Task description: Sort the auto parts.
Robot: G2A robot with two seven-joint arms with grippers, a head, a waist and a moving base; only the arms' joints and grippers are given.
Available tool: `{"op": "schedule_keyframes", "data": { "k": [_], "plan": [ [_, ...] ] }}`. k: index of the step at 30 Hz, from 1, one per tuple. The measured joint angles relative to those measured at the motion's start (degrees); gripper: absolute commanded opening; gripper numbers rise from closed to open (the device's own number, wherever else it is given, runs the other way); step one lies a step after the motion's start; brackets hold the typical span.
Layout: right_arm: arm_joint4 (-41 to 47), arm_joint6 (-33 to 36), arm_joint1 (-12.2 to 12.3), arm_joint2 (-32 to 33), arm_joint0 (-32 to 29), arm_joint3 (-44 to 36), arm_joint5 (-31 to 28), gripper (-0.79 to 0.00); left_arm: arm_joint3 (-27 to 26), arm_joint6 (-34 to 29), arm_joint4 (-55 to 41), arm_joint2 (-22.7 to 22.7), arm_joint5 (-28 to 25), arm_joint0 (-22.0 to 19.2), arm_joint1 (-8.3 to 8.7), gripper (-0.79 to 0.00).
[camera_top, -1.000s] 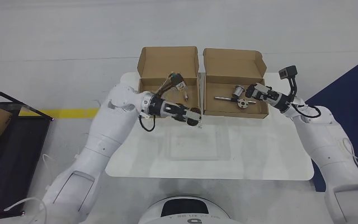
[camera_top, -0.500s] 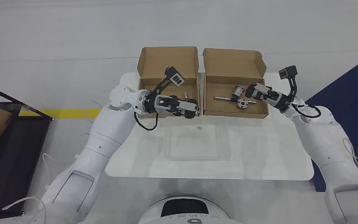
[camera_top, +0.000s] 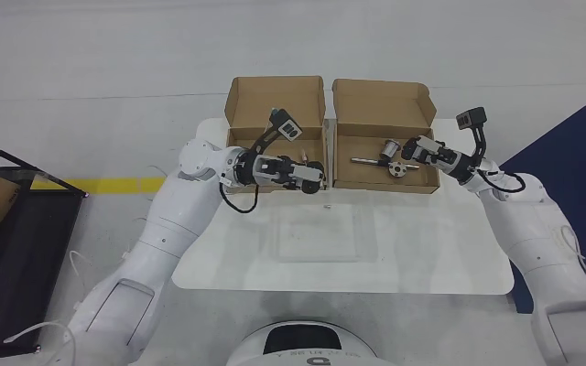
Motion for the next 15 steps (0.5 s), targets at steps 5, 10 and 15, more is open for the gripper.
{"op": "schedule_keyframes", "data": {
  "k": [5,10,15],
  "plan": [
    [0.0,0.0,0.0,0.0,0.0,0.0,0.0,0.0,-10.39,15.52,17.09,-4.27,-15.58,2.51,1.71,-0.785],
    [0.0,0.0,0.0,0.0,0.0,0.0,0.0,0.0,-17.7,30.39,41.36,-6.79,-30.52,6.45,3.34,-0.785],
    [0.0,0.0,0.0,0.0,0.0,0.0,0.0,0.0,-22.17,41.85,61.52,-9.86,-40.32,9.48,3.66,-0.785]
  ]
}}
